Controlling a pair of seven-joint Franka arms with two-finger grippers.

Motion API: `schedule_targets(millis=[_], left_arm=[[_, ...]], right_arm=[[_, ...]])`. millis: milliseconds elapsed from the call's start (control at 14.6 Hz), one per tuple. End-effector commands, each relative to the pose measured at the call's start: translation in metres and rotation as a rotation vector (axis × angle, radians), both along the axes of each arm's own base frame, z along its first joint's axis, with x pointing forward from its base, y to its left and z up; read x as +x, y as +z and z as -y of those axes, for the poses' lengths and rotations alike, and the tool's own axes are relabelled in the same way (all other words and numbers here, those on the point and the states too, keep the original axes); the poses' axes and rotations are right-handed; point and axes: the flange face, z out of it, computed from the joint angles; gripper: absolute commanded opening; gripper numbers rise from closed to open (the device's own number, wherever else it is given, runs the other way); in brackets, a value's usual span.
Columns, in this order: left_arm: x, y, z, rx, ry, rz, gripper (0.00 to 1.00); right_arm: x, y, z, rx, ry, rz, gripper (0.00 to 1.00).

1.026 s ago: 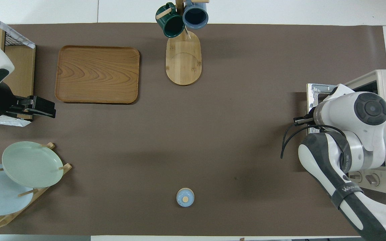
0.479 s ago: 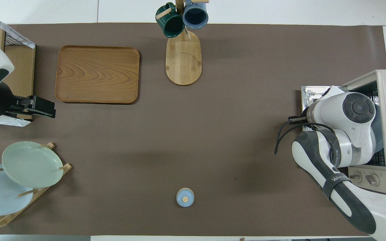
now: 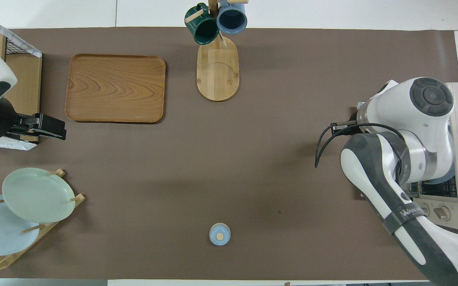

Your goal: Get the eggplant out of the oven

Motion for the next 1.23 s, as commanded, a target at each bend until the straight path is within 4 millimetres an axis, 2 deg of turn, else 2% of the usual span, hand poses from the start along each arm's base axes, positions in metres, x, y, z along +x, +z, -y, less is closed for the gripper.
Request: schedule_targets(millis=[0, 342, 1162], left_arm=[[-0.008, 0.002, -0.002, -0.007, 0.013, -0.005, 1.00], [-0.008, 0.002, -0.002, -0.007, 0.015, -0.003, 1.00], [-0.008, 0.002, -0.002, -0.007, 0.015, -0.003, 1.00]], right_arm=[[-0.009, 0.015, 0.037, -0.079, 0.000, -0.038, 0.41], [-0.034, -0.007, 0.079, -0.077, -0.041, -0.099, 0.41], [-0.045, -0.009, 0.088, -0.148, 0.028, -0.146, 0.41]])
